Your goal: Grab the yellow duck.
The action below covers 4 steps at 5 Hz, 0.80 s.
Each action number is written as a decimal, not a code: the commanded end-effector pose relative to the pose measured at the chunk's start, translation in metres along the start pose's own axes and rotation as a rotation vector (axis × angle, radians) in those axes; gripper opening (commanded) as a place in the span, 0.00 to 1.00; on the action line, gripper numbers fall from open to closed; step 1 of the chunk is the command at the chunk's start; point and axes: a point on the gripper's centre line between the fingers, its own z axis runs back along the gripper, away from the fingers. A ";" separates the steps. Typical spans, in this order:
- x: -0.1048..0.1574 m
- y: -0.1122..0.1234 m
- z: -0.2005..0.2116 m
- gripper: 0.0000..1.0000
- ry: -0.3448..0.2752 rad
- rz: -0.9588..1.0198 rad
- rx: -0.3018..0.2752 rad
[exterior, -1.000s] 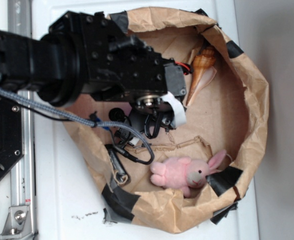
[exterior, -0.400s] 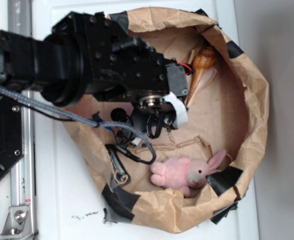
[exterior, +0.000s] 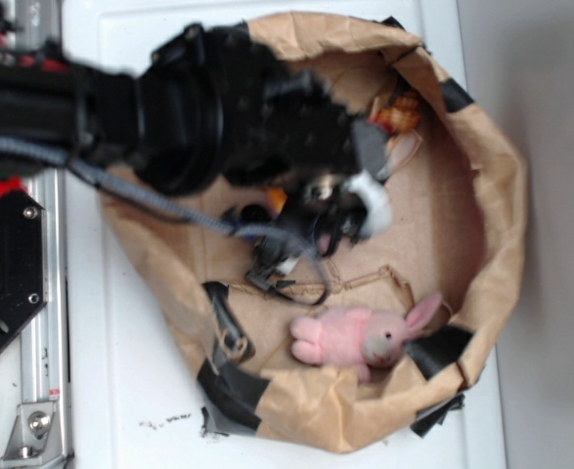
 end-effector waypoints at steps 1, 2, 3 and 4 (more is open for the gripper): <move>-0.020 0.020 0.017 1.00 0.013 0.098 0.084; -0.021 0.017 0.024 0.00 -0.003 0.100 0.064; -0.026 0.018 0.029 0.00 -0.016 0.114 0.082; -0.029 0.016 0.030 0.00 -0.013 0.110 0.096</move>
